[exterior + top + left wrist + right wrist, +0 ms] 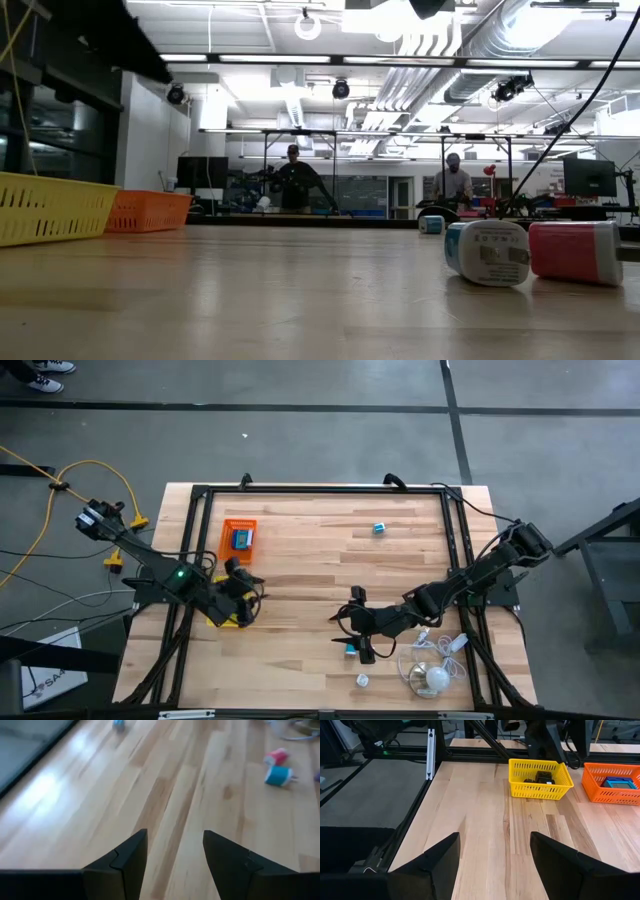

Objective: Pick & Place Office items
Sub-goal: Put the top blue charger adapter into the yellow basket

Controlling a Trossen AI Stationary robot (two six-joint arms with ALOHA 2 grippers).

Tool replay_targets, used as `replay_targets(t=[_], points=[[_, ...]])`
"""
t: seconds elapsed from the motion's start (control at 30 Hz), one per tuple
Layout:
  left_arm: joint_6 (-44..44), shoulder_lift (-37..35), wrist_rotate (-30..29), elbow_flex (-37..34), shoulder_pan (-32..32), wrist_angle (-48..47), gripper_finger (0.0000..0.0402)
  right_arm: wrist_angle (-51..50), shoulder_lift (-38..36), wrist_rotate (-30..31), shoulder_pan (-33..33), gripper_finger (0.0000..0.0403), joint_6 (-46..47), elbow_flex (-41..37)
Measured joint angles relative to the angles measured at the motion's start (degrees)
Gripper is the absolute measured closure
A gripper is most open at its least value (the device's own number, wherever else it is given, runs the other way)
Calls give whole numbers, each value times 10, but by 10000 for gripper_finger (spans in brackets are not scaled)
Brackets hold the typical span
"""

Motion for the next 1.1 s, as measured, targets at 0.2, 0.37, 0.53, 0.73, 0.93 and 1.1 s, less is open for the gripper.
replay_targets(t=[0.2, 0.37, 0.53, 0.73, 0.93, 1.1], points=[[167, 20, -11, 0, 9, 118, 216, 0, 0, 0, 0, 174, 0, 0], [286, 37, -11, 0, 25, 219, 216, 0, 0, 0, 0, 174, 0, 0], [344, 44, -9, 1, 30, 261, 216, 0, 0, 0, 0, 174, 0, 0], [313, 45, -9, 1, 30, 267, 216, 0, 0, 0, 0, 174, 0, 0], [314, 45, -9, 1, 30, 277, 216, 0, 0, 0, 0, 174, 0, 0], [310, 45, -9, 1, 30, 279, 216, 0, 0, 0, 0, 174, 0, 0]])
